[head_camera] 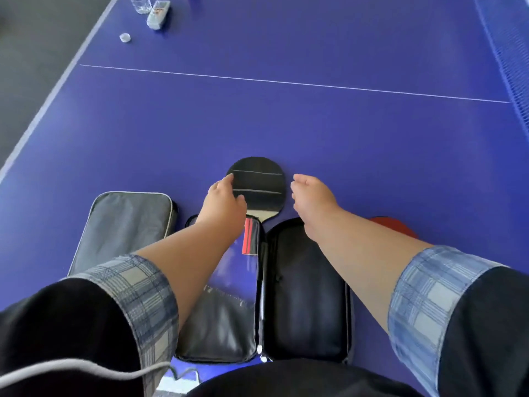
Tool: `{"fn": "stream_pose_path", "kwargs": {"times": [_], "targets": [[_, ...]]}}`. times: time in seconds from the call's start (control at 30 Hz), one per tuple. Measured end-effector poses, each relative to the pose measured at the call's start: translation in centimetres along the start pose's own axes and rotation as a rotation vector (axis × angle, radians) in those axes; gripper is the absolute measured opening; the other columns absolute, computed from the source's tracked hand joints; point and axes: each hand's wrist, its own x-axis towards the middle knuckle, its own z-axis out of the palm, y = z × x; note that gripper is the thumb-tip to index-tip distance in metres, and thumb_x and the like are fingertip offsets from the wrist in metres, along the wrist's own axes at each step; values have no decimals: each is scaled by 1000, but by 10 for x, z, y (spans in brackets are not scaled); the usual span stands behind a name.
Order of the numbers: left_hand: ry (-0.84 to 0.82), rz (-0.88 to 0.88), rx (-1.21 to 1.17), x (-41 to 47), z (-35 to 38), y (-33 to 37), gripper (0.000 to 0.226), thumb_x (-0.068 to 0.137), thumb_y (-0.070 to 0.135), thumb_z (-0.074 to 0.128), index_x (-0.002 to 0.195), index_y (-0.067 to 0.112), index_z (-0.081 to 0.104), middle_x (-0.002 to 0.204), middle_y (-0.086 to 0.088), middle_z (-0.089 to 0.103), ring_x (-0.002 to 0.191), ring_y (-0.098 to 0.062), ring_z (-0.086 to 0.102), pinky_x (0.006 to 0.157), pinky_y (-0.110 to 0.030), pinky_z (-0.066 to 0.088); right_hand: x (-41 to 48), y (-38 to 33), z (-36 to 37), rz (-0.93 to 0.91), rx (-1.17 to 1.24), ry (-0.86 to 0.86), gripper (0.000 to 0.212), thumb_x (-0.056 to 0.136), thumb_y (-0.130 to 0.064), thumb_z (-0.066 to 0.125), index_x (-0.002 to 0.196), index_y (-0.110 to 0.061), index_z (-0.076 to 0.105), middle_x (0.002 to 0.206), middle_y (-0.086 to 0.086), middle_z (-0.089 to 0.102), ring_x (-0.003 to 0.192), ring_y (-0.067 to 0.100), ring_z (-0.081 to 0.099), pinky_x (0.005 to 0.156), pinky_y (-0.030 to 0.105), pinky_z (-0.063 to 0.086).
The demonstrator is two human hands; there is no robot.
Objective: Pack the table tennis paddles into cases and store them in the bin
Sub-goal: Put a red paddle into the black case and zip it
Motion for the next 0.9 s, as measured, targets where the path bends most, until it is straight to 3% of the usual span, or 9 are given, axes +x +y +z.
{"fn": "stream_pose_path", "kwargs": {"times": [0.07, 0.2, 0.27, 0.37, 0.47, 0.57, 0.7, 0.8, 0.9], "targets": [[-27, -136, 55, 18, 2, 1, 29, 90, 22, 47, 118, 12, 46, 120, -10, 53, 100, -35, 59, 78, -44, 52, 9, -2, 13, 89, -117, -31, 38, 95, -22, 49, 127, -5, 61, 103, 4, 54, 89, 24, 50, 80, 33, 44], [-134, -376, 319, 39, 7, -1, 30, 84, 25, 54, 107, 8, 46, 121, -15, 50, 106, -36, 56, 90, -43, 49, 16, -9, 34, 213, -300, -92, 14, 95, -24, 54, 95, -11, 57, 101, 10, 53, 90, 27, 49, 90, 40, 51], [-136, -371, 247, 48, 11, -4, 28, 83, 21, 55, 105, 6, 50, 119, -15, 50, 98, -35, 60, 80, -41, 52, 23, -11, 41, 213, -288, -90, 17, 94, -22, 57, 80, -13, 52, 100, 10, 53, 88, 27, 49, 88, 39, 51], [-105, -323, 24, 61, 10, -9, 32, 81, 19, 52, 111, 9, 54, 115, -13, 50, 74, -31, 59, 58, -33, 44, 29, -13, 45, 194, -170, 0, 6, 87, -14, 58, 88, -12, 53, 84, 4, 49, 70, 24, 43, 62, 33, 44], [-73, -243, -172, 74, 2, -7, 36, 81, 18, 50, 117, 19, 52, 102, -7, 58, 60, -23, 53, 51, -27, 39, 39, -19, 43, 123, -17, 18, 7, 81, -9, 54, 87, -13, 52, 77, 4, 39, 73, 25, 32, 65, 34, 33], [-64, -191, -295, 85, -8, 3, 48, 84, 15, 45, 130, 29, 44, 87, 1, 60, 55, -18, 49, 47, -24, 39, 46, -32, 40, 67, 41, 3, 16, 83, -9, 53, 96, -17, 48, 77, 3, 38, 71, 24, 32, 67, 34, 34], [-29, -109, -413, 94, -19, 25, 55, 86, 13, 45, 135, 36, 44, 99, 8, 68, 51, -14, 49, 36, -18, 38, 48, -54, 32, -7, 59, 78, 28, 87, -15, 52, 107, -29, 39, 95, -3, 47, 60, 16, 42, 55, 27, 39], [-25, -100, -494, 83, -22, 35, 56, 82, 14, 48, 133, 38, 44, 98, 17, 67, 50, -10, 52, 34, -16, 39, 39, -54, 19, 8, 78, 135, 24, 86, -15, 50, 104, -27, 38, 72, -5, 40, 55, 14, 42, 42, 17, 28], [-36, -134, -528, 58, -13, 34, 43, 84, 29, 54, 125, 38, 44, 93, 18, 68, 58, -11, 60, 38, -18, 45, 24, -34, 4, 11, 50, 144, 18, 85, -18, 49, 102, -24, 49, 66, 0, 37, 56, 19, 34, 44, 18, 32]]}}
